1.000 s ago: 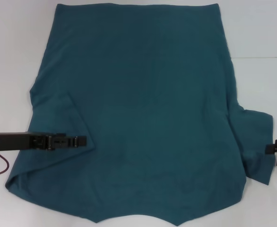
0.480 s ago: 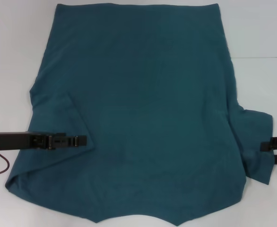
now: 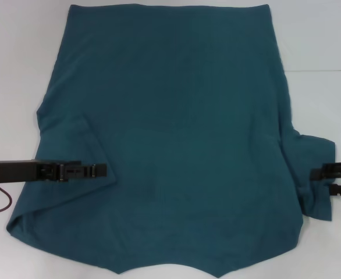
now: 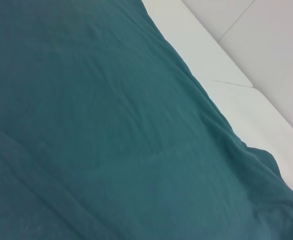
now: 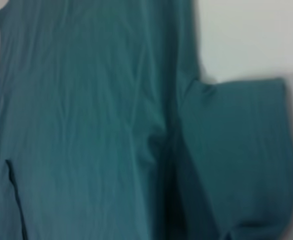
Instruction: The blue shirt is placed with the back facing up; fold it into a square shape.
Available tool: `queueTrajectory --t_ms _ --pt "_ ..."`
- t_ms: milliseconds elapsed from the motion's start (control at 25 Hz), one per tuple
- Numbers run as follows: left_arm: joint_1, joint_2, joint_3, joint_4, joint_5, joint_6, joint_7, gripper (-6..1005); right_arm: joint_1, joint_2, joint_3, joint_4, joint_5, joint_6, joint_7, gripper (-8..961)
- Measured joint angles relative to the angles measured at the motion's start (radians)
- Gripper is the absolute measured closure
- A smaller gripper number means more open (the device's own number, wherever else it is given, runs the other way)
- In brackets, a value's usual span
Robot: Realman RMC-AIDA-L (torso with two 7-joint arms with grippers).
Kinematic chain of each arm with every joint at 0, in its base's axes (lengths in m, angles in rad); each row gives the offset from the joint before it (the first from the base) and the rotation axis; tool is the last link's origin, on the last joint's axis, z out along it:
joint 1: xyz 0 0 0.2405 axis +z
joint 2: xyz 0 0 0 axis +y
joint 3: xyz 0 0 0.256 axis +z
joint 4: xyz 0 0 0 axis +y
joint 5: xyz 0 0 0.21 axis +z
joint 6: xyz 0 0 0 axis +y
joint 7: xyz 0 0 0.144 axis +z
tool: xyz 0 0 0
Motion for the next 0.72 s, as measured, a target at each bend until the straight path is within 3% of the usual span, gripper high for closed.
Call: queueTrajectory --t_ms 720 --pt "0.002 0.001 -0.002 0.000 0.000 -0.002 -0.002 38 0.010 0.002 -0.009 0.013 0.015 0.025 0.003 448"
